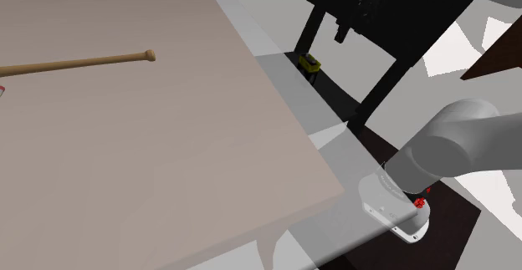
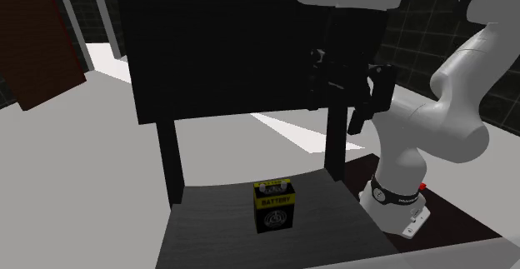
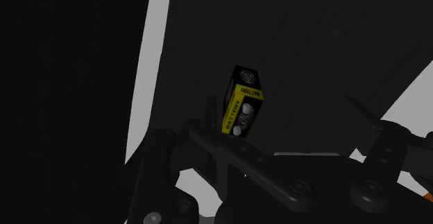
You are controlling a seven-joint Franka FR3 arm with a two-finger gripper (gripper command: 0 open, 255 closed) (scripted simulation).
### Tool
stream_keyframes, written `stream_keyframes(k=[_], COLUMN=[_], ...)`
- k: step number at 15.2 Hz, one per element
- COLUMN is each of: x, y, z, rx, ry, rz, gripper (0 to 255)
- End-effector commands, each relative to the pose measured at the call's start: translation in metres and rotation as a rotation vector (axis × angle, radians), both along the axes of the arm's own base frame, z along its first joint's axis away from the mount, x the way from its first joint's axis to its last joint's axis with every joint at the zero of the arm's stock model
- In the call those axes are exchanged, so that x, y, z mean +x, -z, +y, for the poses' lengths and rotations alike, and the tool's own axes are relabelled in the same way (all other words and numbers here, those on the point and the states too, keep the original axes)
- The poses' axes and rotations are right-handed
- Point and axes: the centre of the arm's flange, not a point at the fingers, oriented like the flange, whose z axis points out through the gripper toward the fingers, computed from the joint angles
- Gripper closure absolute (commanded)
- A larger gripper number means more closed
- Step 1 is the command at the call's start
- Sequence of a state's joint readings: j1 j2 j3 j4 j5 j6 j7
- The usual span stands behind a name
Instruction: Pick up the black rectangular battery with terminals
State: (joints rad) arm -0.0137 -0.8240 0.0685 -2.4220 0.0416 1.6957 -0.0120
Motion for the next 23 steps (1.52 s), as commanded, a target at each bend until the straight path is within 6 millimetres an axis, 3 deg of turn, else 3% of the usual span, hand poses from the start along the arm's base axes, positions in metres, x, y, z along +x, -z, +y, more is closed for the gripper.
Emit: stream_keyframes(k=[1, 13, 21, 23], x=[0.0, 0.131, 0.133, 0.133], y=[0.0, 0.1, 0.142, 0.142], z=[0.0, -0.019, -0.019, -0.019], rx=[0.0, 0.034, 0.035, 0.035], ry=[0.0, -0.019, -0.019, -0.019], rz=[0.0, 0.058, 0.059, 0.059], gripper=[0, 0, 0, 0])
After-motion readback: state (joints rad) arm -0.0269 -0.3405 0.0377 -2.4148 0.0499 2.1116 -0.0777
